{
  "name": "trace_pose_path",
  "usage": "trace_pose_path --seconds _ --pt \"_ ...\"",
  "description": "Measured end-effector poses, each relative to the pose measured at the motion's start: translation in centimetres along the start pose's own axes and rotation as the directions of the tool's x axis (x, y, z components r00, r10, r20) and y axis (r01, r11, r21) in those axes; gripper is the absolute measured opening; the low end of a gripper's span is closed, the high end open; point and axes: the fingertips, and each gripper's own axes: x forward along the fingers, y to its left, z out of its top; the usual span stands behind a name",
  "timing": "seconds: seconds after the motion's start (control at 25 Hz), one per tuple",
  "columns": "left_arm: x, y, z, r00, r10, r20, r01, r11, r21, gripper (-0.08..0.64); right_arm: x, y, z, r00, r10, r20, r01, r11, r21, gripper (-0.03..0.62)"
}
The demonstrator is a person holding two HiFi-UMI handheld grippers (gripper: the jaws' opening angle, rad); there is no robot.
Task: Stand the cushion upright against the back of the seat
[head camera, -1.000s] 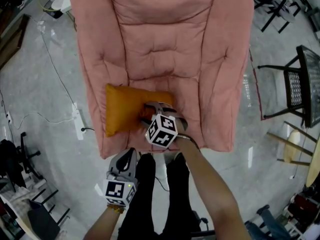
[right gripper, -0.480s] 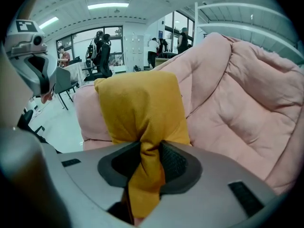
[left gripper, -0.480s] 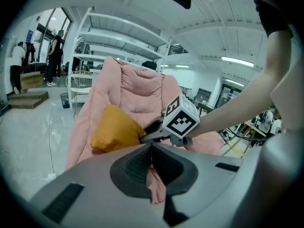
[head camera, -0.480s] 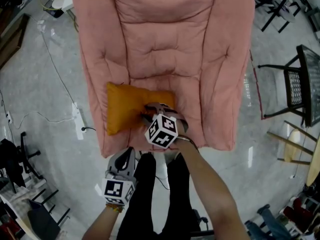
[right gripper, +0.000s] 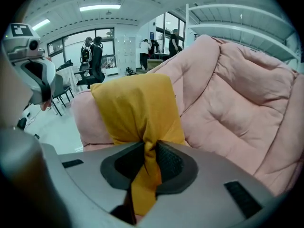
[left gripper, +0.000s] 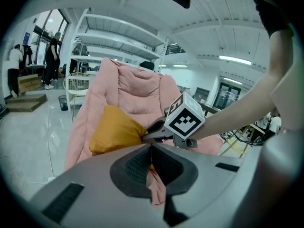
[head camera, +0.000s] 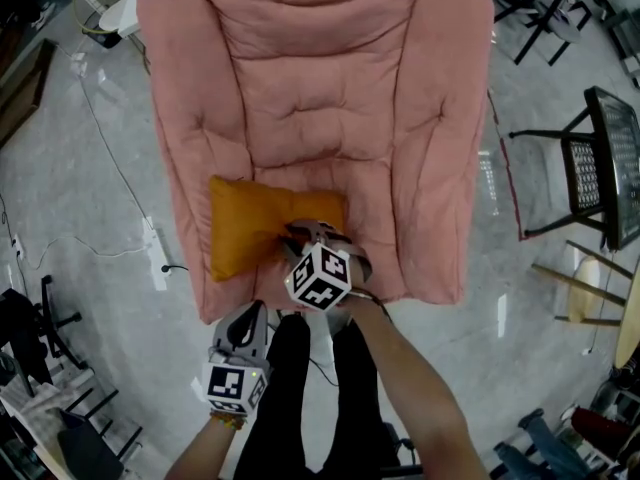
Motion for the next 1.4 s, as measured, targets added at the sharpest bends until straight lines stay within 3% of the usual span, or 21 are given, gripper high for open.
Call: trace_pose_path --seconds 0.48,0.8,0.92,1.08,1.4 --pt "0.2 -0.2 0.8 1.000 -0.022 0.010 0.021 1.000 0.020 0.012 -2.0 0.0 0.4 0.997 -0.065 0.051 0.057 0.989 0.137 0.074" --pt "0.1 -0.2 1.4 0.999 -0.026 0.019 0.025 0.999 0.025 0.012 -4.0 -1.4 0.6 0.984 -0.151 0.098 0.113 0.940 0.322 0.069" --pt "0.2 -0.2 1.6 0.999 -0.030 0.020 0.029 0.999 0.027 0.012 -4.6 -1.9 0.6 0.974 -0.193 0.117 0.129 0.900 0.417 0.066" --pt "0.0 -0.2 1.8 0.999 -0.033 0.019 0.032 0.999 0.032 0.013 -5.7 -3.0 0.4 0.955 -0.269 0.122 0.160 0.818 0.553 0.060" --pt "-0.3 1.2 1.6 1.000 -0.024 0.017 0.024 0.999 0.032 0.012 -7.2 -6.6 1.6 0.895 -0.424 0.136 0.221 0.689 0.690 0.055"
